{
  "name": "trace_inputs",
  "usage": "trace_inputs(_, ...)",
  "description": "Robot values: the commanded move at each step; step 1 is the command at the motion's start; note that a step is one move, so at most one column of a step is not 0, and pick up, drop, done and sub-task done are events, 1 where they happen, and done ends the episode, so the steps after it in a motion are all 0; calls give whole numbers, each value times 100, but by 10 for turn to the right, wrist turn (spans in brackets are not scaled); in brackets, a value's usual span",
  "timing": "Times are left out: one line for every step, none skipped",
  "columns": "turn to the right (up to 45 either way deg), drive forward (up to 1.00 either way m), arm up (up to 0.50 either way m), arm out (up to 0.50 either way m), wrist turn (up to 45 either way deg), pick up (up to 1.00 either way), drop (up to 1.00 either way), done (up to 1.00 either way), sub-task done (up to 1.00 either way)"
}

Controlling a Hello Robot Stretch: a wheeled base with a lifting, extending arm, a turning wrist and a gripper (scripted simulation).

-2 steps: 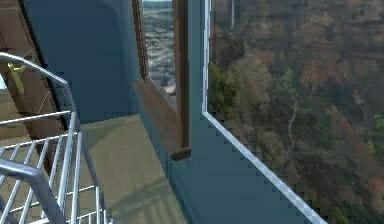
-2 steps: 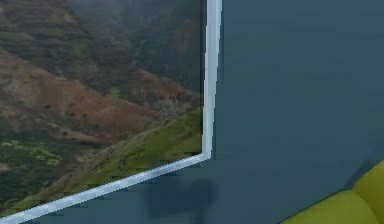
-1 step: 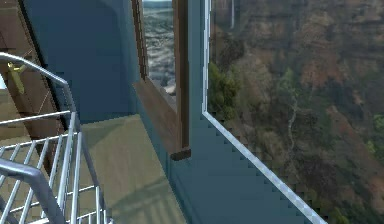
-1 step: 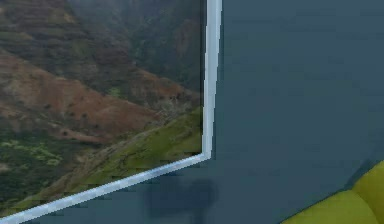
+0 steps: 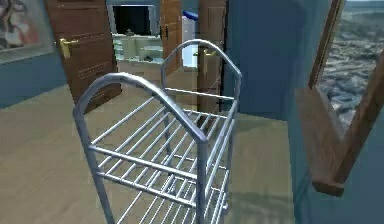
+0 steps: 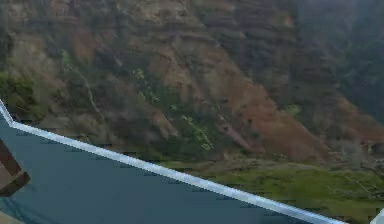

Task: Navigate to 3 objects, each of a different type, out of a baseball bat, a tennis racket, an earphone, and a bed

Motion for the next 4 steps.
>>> trace_inputs(-450, 0, 0, 0, 0, 0, 0, 0, 0)
trace_inputs(-90, 0, 0, 0, 0, 0, 0, 0, 0)
trace_inputs(0, 15, 0, 0, 0, 0, 0, 0, 0)
trace_inputs(-180, 0, 0, 0, 0, 0, 0, 0, 0)
